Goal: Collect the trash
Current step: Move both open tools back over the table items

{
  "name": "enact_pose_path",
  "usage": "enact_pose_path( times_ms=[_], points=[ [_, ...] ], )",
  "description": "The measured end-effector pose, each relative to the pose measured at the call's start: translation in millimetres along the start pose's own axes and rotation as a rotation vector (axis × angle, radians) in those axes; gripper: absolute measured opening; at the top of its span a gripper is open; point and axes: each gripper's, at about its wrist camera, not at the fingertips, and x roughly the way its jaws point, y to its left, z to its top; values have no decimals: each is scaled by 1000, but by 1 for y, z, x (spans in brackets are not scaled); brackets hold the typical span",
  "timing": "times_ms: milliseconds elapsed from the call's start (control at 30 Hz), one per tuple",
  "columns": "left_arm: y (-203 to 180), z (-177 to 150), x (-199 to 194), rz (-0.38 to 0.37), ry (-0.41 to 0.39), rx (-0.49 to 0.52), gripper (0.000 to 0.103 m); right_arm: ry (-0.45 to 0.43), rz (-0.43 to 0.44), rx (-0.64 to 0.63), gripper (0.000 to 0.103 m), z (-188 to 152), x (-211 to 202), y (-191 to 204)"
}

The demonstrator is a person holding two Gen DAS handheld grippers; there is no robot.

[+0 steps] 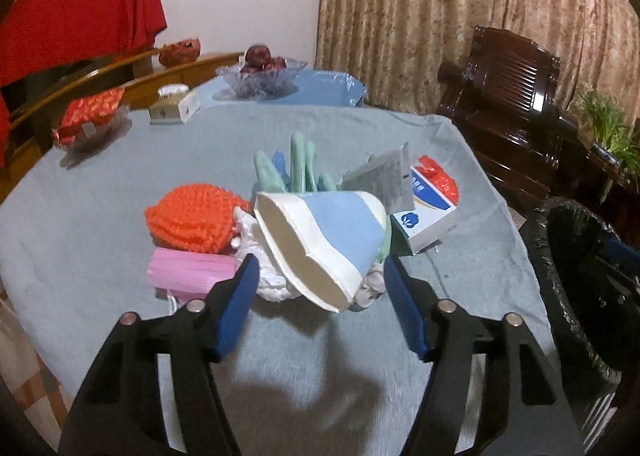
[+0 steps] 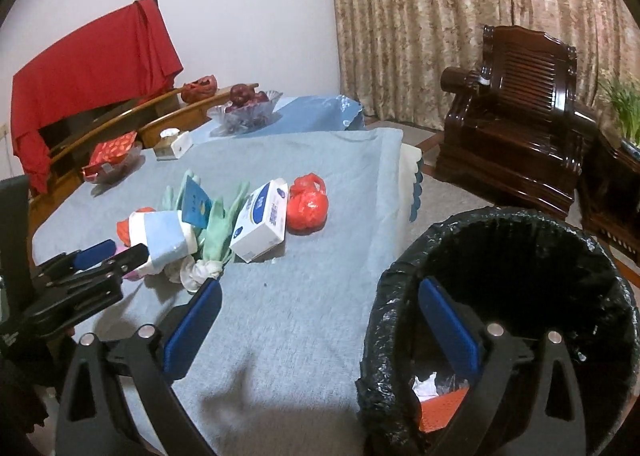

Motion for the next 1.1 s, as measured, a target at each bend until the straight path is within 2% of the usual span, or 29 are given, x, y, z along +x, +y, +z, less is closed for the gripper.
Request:
enact_pose_path(
  times_ms=[167, 333, 367, 433, 700, 933, 1100],
  points=[
    [0, -5, 19, -22, 53, -37, 52, 14, -4, 4, 97, -2, 5, -2],
    [-2, -8, 26, -23, 59, -56, 43, 27, -2, 9, 97, -5, 9, -4],
    [-3, -7, 26, -22, 56, -57, 38, 28, -2, 9, 97, -5, 9, -3],
    [-6, -8, 24, -49, 55, -50, 18, 28, -2, 10, 97, -6, 9, -3],
    [-22, -13, 9, -77, 20, 2, 4, 17, 3, 9, 97, -6, 5, -2],
    [-21, -10, -13, -84, -37, 22, 3, 6, 12, 1, 97, 0, 2, 2],
    [-16, -6, -31, -61, -100, 46, 3, -20, 41, -9, 97, 12, 6, 17]
  ],
)
